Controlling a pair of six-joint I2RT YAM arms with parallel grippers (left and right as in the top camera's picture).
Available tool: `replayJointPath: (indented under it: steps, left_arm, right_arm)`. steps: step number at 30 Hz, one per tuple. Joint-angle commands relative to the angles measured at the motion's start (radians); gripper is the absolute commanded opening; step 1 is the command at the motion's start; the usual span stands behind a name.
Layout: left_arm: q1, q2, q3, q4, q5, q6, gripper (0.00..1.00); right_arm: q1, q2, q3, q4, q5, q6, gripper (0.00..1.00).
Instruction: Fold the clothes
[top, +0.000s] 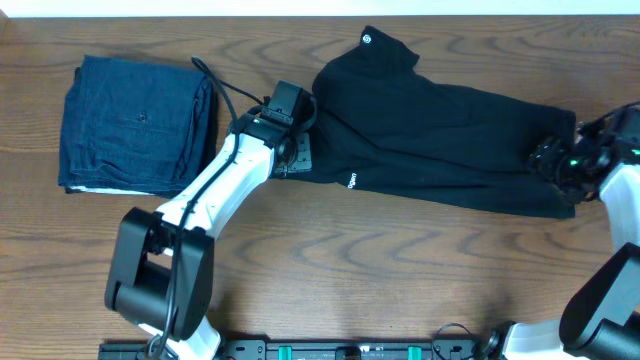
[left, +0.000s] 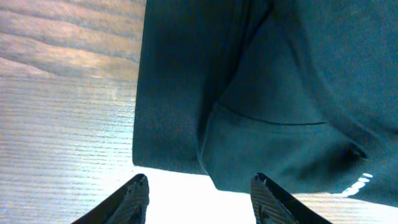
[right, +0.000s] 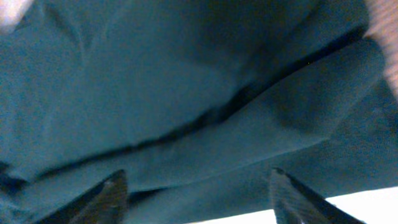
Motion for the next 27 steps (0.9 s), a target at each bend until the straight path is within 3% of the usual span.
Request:
replayJointPath:
  steps: [1,4,8,14,20,27]
  left_arm:
    - [0.003,0.055,0.004,0.003,0.006,-0.006,0.54]
    - [0.003,0.089,0.004,0.008,0.006,-0.006,0.54]
    - [0.003,0.111,0.004,0.02,0.006,-0.006,0.53]
    - [0.003,0.147,0.002,0.039,0.005,-0.006,0.52]
    - [0.003,0.207,0.002,0.024,0.006,-0.006,0.43]
    - [0.005,0.229,0.002,-0.097,-0.013,-0.006,0.33]
  right_arm:
    - [0.049,-0.006,-0.04,0.009,0.055,-0.007,0.49]
    - [0.08,-0.006,-0.068,0.025,0.124,0.006,0.23]
    - [0.09,-0.006,-0.111,0.056,0.186,0.042,0.13]
    - [0.09,-0.006,-0.197,0.164,0.185,0.042,0.13]
    - [0.09,-0.006,-0.202,0.171,0.186,0.042,0.14]
    - [0.09,-0.006,-0.202,0.171,0.186,0.042,0.17]
